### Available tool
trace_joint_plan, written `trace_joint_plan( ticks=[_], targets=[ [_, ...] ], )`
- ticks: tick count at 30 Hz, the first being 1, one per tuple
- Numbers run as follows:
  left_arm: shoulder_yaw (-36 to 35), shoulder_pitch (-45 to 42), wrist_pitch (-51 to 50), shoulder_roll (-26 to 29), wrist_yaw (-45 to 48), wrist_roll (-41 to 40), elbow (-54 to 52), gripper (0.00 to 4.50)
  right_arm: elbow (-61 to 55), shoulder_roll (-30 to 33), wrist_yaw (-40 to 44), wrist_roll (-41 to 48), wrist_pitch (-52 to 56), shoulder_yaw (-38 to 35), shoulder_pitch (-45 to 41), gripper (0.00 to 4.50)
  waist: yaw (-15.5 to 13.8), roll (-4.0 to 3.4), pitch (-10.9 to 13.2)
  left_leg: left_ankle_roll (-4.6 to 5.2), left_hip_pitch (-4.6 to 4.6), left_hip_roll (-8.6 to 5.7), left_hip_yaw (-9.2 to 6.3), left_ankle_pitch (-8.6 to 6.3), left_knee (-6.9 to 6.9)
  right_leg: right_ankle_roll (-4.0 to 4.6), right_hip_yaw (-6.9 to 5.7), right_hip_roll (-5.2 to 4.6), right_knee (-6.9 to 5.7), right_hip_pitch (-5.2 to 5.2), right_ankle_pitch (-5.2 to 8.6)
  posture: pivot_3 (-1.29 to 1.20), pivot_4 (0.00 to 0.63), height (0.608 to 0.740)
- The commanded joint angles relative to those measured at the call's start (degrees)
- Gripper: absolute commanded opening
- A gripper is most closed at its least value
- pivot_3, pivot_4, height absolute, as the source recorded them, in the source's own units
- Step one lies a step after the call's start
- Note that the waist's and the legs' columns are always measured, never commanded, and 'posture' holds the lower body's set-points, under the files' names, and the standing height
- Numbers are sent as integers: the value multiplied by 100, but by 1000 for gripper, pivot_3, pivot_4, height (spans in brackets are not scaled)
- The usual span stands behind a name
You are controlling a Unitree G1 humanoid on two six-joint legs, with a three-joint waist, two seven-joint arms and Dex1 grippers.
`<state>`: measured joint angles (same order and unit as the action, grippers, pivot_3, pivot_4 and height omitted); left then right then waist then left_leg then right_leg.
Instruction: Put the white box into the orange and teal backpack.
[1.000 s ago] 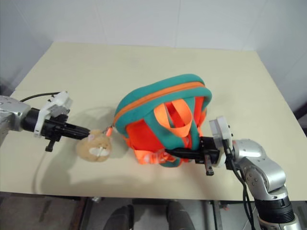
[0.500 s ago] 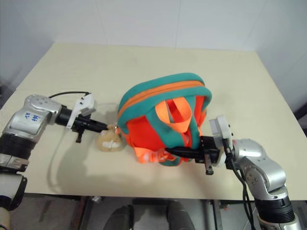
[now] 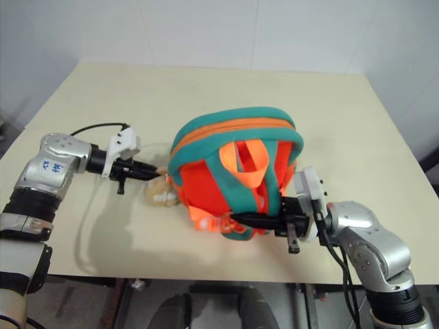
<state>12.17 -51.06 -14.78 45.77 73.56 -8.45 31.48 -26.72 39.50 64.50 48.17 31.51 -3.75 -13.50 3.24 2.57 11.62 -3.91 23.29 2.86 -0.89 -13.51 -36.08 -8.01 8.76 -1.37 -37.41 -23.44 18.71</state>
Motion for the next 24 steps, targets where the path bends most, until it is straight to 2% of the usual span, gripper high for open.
trace_joint_plan(
  ticks=[1,9,10,15,19,24],
  targets=[
    [-407,39,-112,92,-95,-109,-132,2018,-167,277,118,71,73,-149,-28,1375,-3,0,0,0,0,0,0,0,3,0,0,0,0,-1,0,0,150,740],
    [-1463,393,83,267,318,-853,-287,4495,30,547,245,56,41,-399,-110,4118,3,0,0,0,2,0,-2,-1,4,-1,-2,0,0,-2,1,0,150,740],
    [-1587,481,213,265,336,-918,-299,4500,76,592,261,45,28,-450,-108,4359,1,0,0,0,2,1,-2,-1,4,-1,-3,0,1,-1,1,0,150,740],
    [-2073,1083,687,483,595,-1121,-285,4500,372,1080,537,-116,-64,-957,193,4435,-12,1,0,0,1,0,0,-1,2,0,-3,-5,1,0,1,0,150,740],
    [-2623,1454,193,650,1290,-1894,-426,4500,1031,1626,953,-539,-420,-1633,659,4435,-12,1,0,1,2,0,3,-2,3,4,-4,-5,4,0,3,0,150,740],
    [-3219,1867,633,802,1894,-2610,-135,4500,2295,1783,1249,-892,-1097,-2218,636,4435,-1,1,0,2,-5,0,4,-2,-1,5,-4,-6,3,5,4,0,150,740]
  ],
)
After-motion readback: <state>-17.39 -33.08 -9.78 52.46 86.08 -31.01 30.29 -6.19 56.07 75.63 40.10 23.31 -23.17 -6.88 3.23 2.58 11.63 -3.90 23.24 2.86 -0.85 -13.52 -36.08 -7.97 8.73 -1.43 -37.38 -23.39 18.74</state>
